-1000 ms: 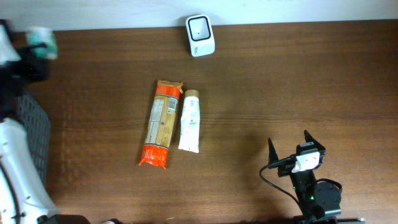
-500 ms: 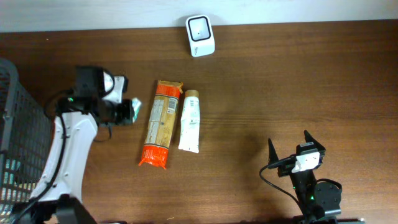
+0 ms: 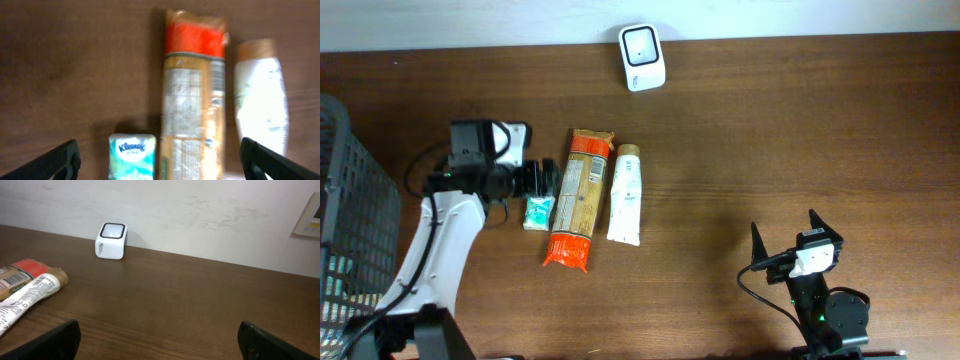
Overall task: Scan the item barcode
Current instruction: 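Set the Kleenex pack left of the orange package with left gripper, then grasp the light green wipes pouch in the basket with left gripper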
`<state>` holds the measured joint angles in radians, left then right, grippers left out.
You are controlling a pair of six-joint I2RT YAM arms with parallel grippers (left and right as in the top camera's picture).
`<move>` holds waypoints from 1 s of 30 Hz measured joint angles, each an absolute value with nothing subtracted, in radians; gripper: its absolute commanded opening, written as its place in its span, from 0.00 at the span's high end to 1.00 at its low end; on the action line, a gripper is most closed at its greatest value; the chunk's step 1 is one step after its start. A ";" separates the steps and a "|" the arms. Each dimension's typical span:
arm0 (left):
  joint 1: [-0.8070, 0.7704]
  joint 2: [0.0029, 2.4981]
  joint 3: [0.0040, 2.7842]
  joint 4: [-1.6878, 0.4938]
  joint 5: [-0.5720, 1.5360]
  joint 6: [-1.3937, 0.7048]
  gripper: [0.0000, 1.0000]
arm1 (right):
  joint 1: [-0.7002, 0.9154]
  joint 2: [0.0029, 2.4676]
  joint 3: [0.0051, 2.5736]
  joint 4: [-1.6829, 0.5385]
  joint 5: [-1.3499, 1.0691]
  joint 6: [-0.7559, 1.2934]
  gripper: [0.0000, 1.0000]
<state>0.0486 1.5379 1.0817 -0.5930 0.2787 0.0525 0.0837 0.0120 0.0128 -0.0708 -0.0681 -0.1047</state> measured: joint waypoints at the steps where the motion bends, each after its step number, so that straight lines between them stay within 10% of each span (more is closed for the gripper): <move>1: 0.049 1.517 1.122 -0.637 0.304 0.052 0.01 | 0.084 0.012 0.013 -0.071 -0.068 -0.105 0.01; 13: 0.049 1.462 1.145 -0.717 0.607 0.052 0.01 | 0.084 0.012 0.013 -0.071 -0.068 -0.104 0.01; 20: 0.126 1.457 1.588 -1.103 0.306 0.005 0.01 | 0.084 0.012 0.013 -0.071 -0.068 -0.105 0.01; 30: 0.873 1.535 1.927 -1.256 -0.033 -0.163 0.00 | 0.084 0.012 0.013 -0.070 -0.068 -0.105 0.01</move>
